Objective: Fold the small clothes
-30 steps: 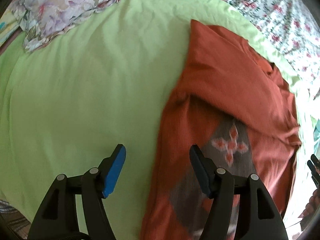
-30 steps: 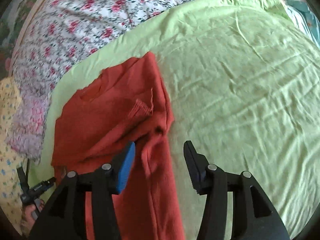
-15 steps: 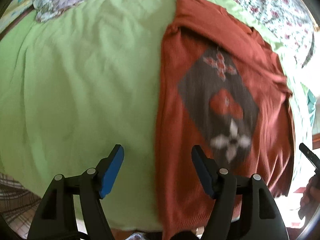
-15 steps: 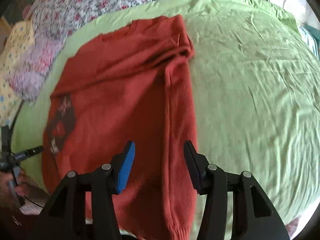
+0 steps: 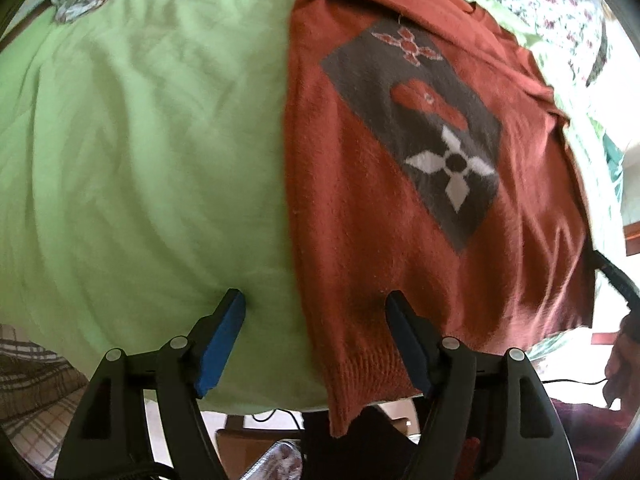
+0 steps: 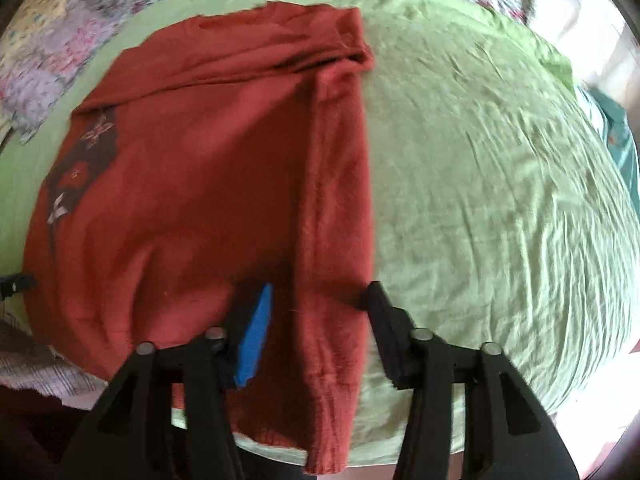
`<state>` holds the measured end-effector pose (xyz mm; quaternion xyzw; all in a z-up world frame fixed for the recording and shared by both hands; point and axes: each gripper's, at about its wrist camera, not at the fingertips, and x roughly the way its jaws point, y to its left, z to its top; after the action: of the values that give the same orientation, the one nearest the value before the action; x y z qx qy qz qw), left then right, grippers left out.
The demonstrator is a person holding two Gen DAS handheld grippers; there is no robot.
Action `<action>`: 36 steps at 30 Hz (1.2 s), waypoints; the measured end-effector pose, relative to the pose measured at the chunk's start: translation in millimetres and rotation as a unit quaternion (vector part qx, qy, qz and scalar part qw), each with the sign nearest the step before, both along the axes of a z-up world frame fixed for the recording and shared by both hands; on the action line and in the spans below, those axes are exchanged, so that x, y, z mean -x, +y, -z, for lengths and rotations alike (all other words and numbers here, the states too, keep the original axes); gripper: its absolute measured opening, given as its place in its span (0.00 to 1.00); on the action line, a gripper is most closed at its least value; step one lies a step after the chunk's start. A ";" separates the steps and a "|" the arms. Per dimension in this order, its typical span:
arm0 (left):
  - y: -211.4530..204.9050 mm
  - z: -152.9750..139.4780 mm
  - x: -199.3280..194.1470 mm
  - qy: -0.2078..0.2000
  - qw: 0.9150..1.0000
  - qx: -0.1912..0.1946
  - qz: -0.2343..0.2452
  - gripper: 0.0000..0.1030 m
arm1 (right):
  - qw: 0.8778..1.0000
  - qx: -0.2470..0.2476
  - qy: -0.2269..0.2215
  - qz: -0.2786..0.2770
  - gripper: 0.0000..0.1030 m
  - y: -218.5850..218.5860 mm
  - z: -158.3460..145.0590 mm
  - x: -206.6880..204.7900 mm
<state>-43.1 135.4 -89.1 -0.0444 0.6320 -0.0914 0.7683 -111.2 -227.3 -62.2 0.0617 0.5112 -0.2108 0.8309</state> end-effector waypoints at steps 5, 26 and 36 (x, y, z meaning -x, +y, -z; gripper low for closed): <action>-24.0 0.3 -0.1 -0.032 0.998 -0.046 0.028 0.56 | 0.993 -0.086 -0.042 0.066 0.08 -44.7 -8.2 24.2; 17.4 -3.4 16.0 0.011 0.998 0.062 0.006 0.47 | 0.944 -0.265 -0.145 0.131 0.52 -105.3 -8.4 99.2; 1.0 -0.5 11.5 0.005 0.998 0.058 0.025 0.15 | 0.950 -0.297 -0.085 0.051 0.17 -85.8 14.0 77.6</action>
<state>-54.6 136.4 -88.6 -0.0736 0.6300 -0.1471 0.7590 -188.8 -313.1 -76.1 0.3491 0.4746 -0.0858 0.8035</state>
